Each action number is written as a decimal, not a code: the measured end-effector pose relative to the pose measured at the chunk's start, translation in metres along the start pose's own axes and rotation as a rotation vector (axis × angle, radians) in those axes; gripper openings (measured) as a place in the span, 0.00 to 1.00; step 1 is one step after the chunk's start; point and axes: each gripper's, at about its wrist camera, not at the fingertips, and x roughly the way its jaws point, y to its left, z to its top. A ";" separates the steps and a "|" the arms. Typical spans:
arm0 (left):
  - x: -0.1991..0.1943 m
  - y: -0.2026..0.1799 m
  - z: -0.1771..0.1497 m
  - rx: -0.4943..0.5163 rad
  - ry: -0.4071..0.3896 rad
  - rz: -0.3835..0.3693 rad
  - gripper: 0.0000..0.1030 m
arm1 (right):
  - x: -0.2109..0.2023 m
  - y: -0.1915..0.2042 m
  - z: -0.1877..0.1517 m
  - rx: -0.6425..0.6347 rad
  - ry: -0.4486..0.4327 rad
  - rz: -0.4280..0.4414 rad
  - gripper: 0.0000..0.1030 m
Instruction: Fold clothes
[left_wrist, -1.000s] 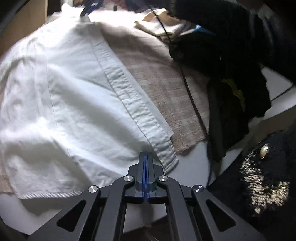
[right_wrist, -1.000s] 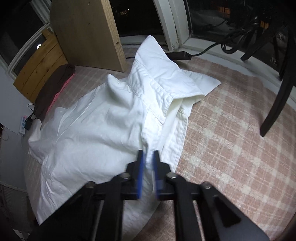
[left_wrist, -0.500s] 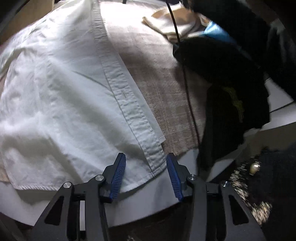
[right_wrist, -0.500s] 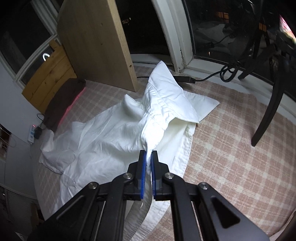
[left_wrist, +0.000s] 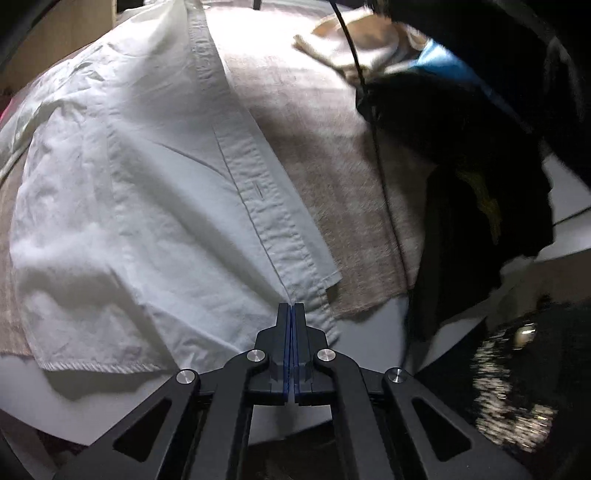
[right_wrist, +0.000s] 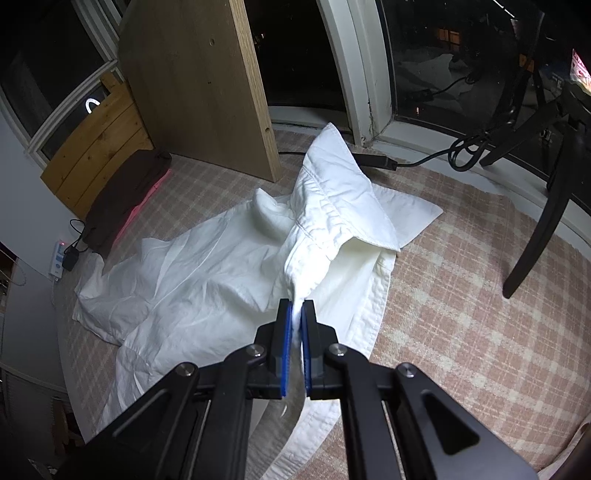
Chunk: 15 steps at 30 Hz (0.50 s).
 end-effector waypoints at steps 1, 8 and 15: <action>-0.003 -0.001 0.000 0.003 -0.006 -0.005 0.00 | -0.001 0.000 0.001 0.005 -0.004 0.004 0.05; -0.027 0.005 0.012 -0.022 -0.061 -0.073 0.00 | -0.013 -0.003 0.010 0.032 -0.045 0.029 0.05; -0.022 0.008 0.023 0.043 -0.075 -0.057 0.00 | -0.014 -0.006 0.027 0.017 -0.072 0.005 0.05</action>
